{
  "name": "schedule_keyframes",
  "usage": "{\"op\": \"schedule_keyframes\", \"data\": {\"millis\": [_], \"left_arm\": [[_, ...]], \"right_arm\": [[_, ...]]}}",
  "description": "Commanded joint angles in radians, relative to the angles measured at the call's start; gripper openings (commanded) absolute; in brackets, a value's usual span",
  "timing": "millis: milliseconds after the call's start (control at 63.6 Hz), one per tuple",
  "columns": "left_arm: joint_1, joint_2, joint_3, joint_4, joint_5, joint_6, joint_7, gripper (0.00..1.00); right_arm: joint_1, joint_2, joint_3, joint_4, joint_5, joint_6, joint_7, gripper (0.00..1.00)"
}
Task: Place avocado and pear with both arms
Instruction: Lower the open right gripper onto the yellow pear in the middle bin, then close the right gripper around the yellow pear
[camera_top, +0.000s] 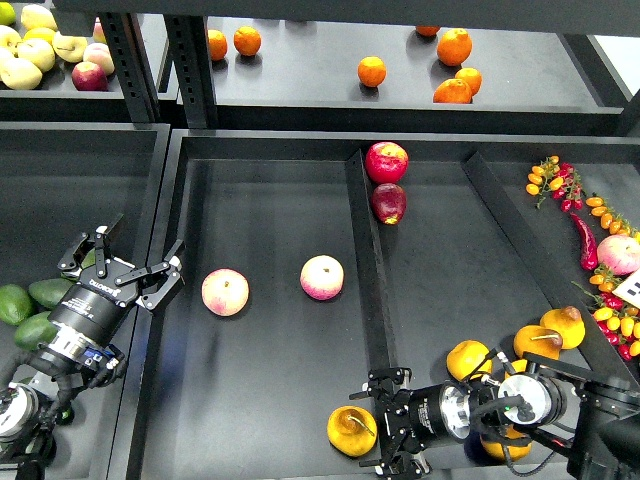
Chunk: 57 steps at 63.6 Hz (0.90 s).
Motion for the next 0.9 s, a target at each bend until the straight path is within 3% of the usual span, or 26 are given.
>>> {"op": "schedule_keyframes", "data": {"millis": [0, 551, 881], "left_arm": [[0.002, 0.0, 0.002, -0.004, 0.0, 0.0, 0.0, 0.99], [0.025, 0.0, 0.003, -0.034, 0.0, 0.0, 0.0, 0.99], [0.036, 0.0, 0.003, -0.04, 0.0, 0.0, 0.0, 0.99]], "right_arm": [[0.0, 0.018, 0.003, -0.024, -0.003, 0.0, 0.0, 1.0], [-0.006, 0.07, 0.006, -0.088, -0.006, 0.0, 0.0, 0.99], [-0.006, 0.091, 0.038, -0.131, -0.029, -0.002, 0.0, 0.82]]}}
